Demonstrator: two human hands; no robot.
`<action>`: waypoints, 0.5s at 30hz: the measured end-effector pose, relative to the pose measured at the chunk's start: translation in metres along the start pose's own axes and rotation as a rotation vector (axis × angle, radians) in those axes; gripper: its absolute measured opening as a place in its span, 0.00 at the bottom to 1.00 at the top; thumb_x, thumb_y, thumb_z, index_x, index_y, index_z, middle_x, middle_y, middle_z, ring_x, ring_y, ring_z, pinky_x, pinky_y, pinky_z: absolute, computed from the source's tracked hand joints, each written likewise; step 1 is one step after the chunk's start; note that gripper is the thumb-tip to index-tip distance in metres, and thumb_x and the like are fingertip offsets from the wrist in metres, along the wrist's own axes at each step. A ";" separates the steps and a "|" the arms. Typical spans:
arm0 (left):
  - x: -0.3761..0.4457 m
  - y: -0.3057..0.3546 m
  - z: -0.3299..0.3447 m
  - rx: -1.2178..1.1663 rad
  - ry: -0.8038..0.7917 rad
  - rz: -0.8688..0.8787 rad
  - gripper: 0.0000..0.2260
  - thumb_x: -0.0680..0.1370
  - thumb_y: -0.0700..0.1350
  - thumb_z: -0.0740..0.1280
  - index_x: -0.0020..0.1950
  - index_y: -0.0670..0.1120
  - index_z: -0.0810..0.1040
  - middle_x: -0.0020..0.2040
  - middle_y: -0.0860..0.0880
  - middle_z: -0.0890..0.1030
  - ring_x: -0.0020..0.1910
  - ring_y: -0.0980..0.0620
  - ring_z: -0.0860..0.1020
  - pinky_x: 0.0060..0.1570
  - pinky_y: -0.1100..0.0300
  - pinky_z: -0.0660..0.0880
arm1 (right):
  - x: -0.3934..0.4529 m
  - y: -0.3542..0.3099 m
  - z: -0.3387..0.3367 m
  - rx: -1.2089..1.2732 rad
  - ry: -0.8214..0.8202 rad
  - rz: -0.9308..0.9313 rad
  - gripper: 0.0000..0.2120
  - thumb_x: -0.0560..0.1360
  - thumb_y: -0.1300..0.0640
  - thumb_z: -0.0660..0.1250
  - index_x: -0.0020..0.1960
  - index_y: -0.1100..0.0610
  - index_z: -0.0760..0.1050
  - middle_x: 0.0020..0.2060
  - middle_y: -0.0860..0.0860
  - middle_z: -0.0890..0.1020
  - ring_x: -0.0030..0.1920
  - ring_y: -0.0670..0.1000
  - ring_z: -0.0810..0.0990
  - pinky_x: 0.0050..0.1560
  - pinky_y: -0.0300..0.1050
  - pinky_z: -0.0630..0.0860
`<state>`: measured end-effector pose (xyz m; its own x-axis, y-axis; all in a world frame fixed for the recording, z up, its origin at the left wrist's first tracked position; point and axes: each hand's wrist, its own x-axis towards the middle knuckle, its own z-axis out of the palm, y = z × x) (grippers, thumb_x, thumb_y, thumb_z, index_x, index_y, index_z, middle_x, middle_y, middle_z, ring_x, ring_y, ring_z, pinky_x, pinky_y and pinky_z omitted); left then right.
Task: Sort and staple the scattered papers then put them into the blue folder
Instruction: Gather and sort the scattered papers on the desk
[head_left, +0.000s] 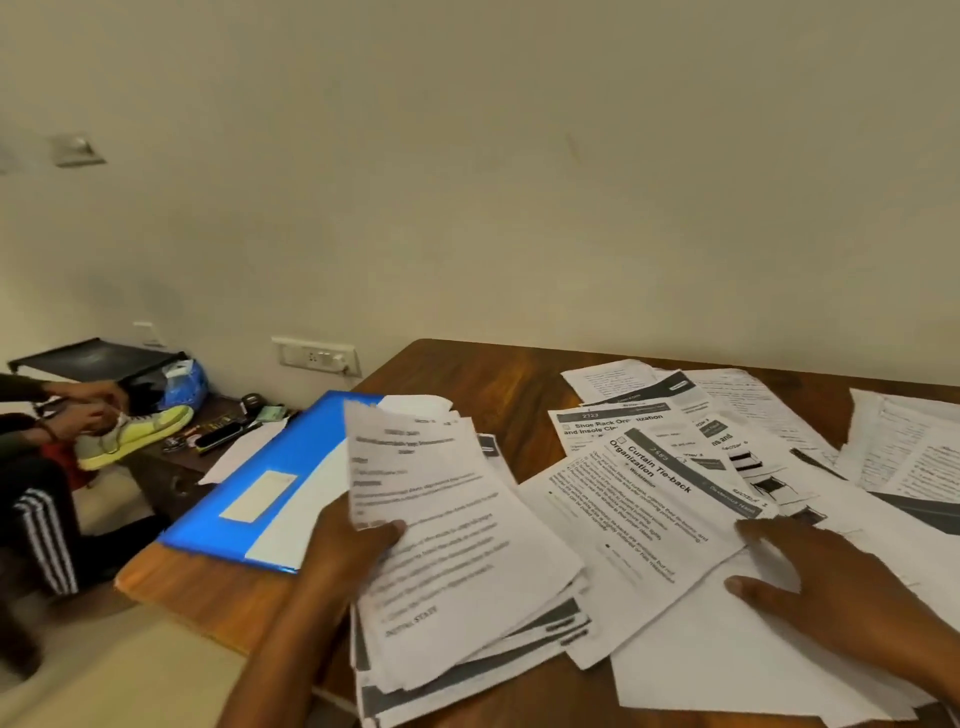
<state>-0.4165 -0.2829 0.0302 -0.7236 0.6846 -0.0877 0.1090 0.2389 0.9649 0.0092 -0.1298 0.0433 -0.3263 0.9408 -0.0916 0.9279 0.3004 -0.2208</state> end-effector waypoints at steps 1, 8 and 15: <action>0.001 -0.001 0.006 0.039 -0.013 0.044 0.17 0.72 0.36 0.79 0.59 0.44 0.82 0.54 0.44 0.86 0.54 0.41 0.85 0.61 0.41 0.81 | 0.003 -0.006 0.000 0.045 0.018 0.029 0.63 0.48 0.08 0.43 0.77 0.37 0.62 0.77 0.42 0.69 0.76 0.50 0.68 0.72 0.51 0.68; -0.008 -0.005 0.021 0.263 -0.006 0.242 0.20 0.77 0.45 0.76 0.68 0.52 0.77 0.59 0.56 0.82 0.57 0.53 0.81 0.55 0.61 0.75 | 0.029 -0.042 0.000 0.426 0.181 0.165 0.48 0.61 0.41 0.85 0.74 0.55 0.70 0.67 0.58 0.79 0.65 0.62 0.78 0.65 0.58 0.74; -0.013 -0.012 0.019 0.280 0.011 0.269 0.18 0.78 0.49 0.76 0.64 0.56 0.73 0.55 0.57 0.77 0.52 0.54 0.77 0.52 0.57 0.75 | 0.048 -0.053 0.013 0.481 0.248 0.263 0.47 0.56 0.45 0.89 0.68 0.57 0.71 0.64 0.57 0.80 0.60 0.57 0.78 0.55 0.48 0.73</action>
<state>-0.3955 -0.2822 0.0149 -0.6511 0.7412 0.1633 0.4765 0.2318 0.8481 -0.0584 -0.1025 0.0385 0.0088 0.9999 0.0138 0.7672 0.0021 -0.6414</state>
